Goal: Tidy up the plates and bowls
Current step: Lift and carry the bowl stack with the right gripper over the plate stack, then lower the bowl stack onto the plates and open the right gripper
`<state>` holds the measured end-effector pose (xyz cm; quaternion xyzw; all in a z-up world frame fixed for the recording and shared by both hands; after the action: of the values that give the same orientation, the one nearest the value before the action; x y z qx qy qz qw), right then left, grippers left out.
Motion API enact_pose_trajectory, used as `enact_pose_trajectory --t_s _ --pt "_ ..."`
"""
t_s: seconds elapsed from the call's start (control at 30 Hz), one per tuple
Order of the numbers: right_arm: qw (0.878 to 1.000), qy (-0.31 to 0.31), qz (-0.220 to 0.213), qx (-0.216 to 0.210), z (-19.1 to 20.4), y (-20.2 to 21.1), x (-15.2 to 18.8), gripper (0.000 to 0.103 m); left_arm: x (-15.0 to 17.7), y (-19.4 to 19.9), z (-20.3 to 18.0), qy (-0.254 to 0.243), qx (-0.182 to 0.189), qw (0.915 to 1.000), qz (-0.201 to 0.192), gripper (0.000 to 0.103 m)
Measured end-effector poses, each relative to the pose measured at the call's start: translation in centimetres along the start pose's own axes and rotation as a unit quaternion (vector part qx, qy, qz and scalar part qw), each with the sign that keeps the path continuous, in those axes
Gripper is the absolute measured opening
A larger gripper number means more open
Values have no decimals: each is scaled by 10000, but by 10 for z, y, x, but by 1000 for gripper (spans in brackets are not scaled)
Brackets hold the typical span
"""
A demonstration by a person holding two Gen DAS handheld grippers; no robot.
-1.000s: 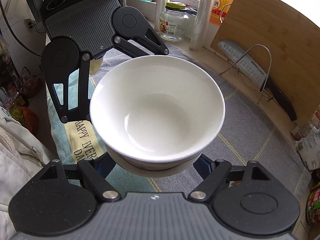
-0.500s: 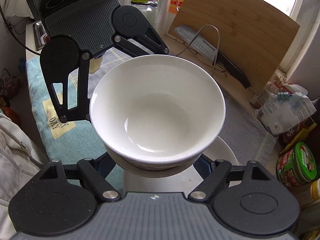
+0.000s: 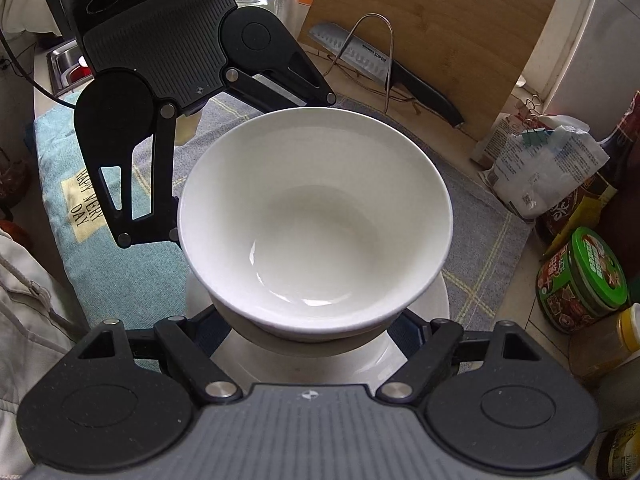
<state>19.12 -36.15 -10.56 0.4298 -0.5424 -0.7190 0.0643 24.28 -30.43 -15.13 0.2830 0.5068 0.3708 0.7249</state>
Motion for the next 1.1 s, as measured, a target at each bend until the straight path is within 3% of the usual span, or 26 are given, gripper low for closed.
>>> enact_pose_trajectory --t_s 1.1 --pt "9997 -199 100 -101 -14 -16 5 87 1 -16 10 128 188 9997 53 74"
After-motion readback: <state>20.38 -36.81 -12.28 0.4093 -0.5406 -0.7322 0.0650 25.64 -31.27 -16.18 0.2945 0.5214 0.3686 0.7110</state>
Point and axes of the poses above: each gripper's, at about its wrist camera, not at the fingertips, and y roughly against the way its jaws point, z to its left, x to its underside, the point moved 6 cm from there along -y, roughly the way its jaws point, and after that the axes turned 9 degrees about -x, right-handed, at the moved point
